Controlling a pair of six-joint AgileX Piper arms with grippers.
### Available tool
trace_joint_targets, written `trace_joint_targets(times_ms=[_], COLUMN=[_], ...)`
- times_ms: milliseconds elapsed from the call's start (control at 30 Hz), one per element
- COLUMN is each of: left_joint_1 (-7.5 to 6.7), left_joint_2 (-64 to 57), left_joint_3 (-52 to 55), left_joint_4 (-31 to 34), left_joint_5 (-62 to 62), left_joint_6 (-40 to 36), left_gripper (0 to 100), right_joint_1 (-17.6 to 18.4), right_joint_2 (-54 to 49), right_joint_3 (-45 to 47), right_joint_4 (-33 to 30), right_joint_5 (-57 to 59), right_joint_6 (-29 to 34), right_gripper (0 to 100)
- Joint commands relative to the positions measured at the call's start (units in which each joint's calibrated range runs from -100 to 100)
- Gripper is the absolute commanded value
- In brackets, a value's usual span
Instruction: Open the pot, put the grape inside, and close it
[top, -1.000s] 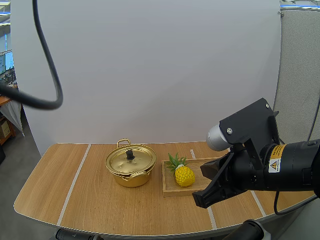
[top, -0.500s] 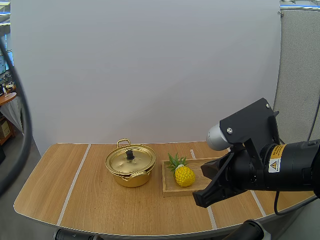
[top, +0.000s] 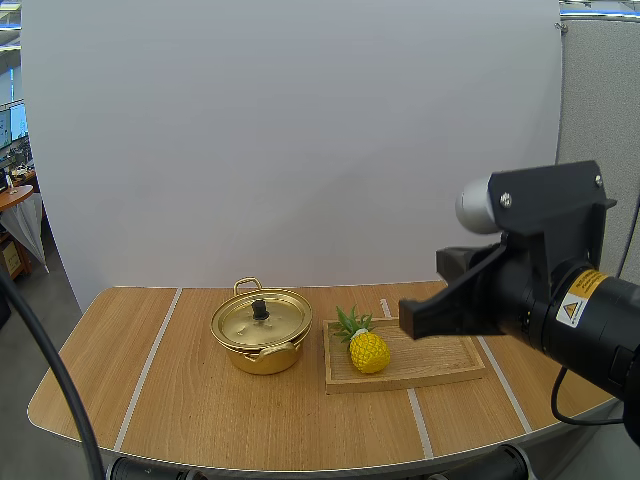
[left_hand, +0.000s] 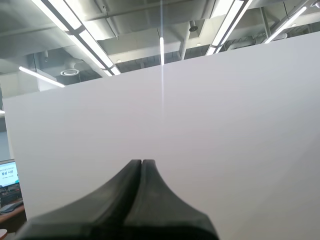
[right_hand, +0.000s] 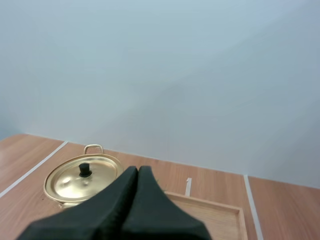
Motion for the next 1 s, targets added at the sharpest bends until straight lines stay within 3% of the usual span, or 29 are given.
trace_joint_targets(times_ms=[0,367,767,967], left_joint_1=[-0.14,0.35,0.69,0.69], left_joint_2=[-3.88,-9.68,-10.3,-10.3], left_joint_3=[9.69,31.92,59.03,69.6], left_joint_4=[0.98,2.66,2.66,2.66], left_joint_5=[-4.38,-15.49,-44.09,-48.15], left_joint_6=[-4.22,-11.95,-13.22,-13.22], left_gripper=[0,0,0,0], right_joint_1=[-2.97,-5.59,-5.59,-5.59], right_joint_2=[-0.33,-0.33,-0.33,-0.33], right_joint_3=[-0.36,4.28,24.87,30.5], right_joint_4=[-0.43,-0.43,-0.85,-0.85], right_joint_5=[-15.22,-32.4,-52.84,-54.16], right_joint_6=[0.83,0.83,0.83,0.83], right_gripper=[0,0,0,0])
